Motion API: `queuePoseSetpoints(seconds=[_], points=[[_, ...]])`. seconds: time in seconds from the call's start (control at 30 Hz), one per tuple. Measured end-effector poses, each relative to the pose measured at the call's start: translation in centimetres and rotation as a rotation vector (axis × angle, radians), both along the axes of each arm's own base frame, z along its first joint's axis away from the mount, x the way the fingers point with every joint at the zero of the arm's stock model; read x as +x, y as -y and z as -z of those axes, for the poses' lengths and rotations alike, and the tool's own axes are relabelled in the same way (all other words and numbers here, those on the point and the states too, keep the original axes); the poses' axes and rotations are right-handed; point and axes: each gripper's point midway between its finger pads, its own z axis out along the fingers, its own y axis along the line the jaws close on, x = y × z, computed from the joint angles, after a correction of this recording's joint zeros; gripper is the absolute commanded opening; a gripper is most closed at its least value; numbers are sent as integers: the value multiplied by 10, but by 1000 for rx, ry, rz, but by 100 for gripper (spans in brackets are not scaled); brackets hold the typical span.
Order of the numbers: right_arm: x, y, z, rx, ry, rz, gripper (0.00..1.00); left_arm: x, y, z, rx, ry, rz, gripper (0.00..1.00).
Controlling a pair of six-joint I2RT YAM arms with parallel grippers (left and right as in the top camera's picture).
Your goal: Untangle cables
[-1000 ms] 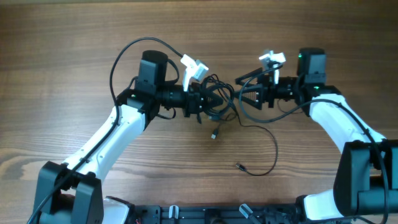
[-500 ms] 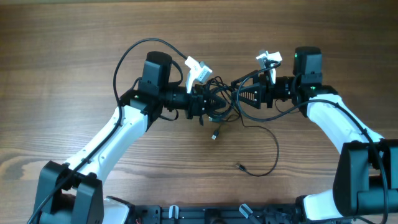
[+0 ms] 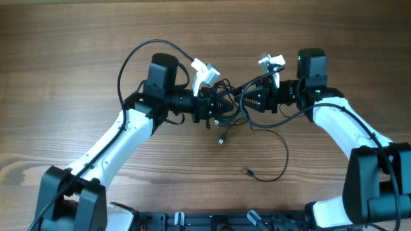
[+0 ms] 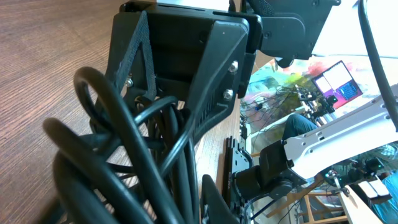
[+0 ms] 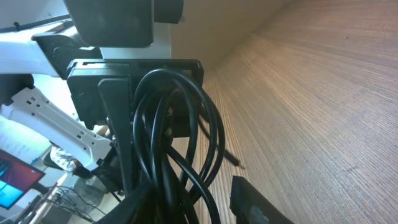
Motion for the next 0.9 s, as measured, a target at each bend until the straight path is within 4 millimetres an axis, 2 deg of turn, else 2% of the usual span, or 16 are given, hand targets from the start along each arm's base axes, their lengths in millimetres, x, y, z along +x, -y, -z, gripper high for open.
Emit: queuePoseSetpoints(seconds=[0.07, 0.2, 0.27, 0.3, 0.33, 0.43, 0.57, 0.6, 0.7, 0.73, 0.77, 0.9], points=[[0, 0, 0, 0, 0, 0, 29, 0, 0, 0, 0, 0, 0, 4], [0, 0, 0, -1, -2, 1, 4, 1, 0, 0, 3, 1, -4, 4], [1, 0, -1, -1, 7, 3, 4, 1, 0, 1, 5, 0, -6, 4], [2, 0, -1, 0, 18, 3, 4, 1, 0, 1, 7, 0, -9, 8], [3, 0, -2, 1, 26, 3, 4, 1, 0, 2, 8, -1, -10, 18], [4, 0, -2, -2, 35, 9, 4, 1, 0, 2, 8, 2, -7, 32], [12, 12, -1, -6, 31, 49, 4, 6, -6, 1, 6, -10, -26, 36], [16, 19, -1, -6, 27, 70, 4, 11, -11, 1, 6, -23, -49, 41], [25, 39, -3, 2, 17, 124, 4, 30, -33, 1, 3, -65, -132, 98], [29, 50, -5, 13, 11, 148, 4, 40, -47, 1, 1, -90, -183, 100], [29, 54, -6, 19, 6, 152, 4, 45, -54, 0, -1, -97, -207, 100], [27, 56, -10, 44, -20, 139, 4, 65, -79, -7, -25, -127, -305, 100]])
